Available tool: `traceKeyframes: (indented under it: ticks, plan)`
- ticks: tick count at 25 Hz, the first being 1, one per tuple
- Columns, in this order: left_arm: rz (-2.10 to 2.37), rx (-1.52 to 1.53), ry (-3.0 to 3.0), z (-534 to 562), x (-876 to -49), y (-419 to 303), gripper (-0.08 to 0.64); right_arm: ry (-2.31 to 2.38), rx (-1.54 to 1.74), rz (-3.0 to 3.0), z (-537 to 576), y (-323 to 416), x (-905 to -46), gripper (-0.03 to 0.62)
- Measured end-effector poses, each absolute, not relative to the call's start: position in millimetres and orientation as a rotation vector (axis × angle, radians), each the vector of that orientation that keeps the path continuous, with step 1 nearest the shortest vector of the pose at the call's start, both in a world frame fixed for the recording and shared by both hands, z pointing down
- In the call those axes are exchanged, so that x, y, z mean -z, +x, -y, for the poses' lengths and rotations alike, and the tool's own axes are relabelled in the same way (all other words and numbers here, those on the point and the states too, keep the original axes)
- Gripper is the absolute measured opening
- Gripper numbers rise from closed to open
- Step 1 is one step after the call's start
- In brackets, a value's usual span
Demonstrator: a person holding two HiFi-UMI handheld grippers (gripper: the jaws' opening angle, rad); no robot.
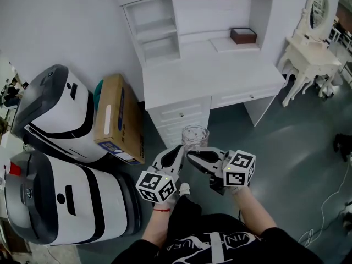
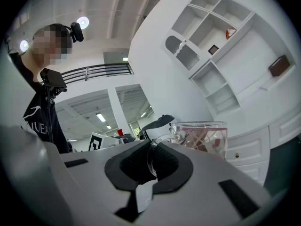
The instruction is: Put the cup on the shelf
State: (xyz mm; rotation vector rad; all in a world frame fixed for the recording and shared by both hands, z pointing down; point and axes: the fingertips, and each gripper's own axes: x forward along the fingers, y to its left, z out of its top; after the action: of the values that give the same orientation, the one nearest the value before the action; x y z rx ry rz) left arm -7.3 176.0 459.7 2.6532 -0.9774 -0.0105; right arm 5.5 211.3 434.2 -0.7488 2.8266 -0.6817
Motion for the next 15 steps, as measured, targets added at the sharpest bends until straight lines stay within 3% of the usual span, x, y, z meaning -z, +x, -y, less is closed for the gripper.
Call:
traceKeyframes:
  ticks: [15]
  plan:
    - [0.873,-0.020,2.684,-25.4,-453.7,-18.3,0.006,-0.840,0.676,-2.781,-61.4,-8.3,-428.2,0.012]
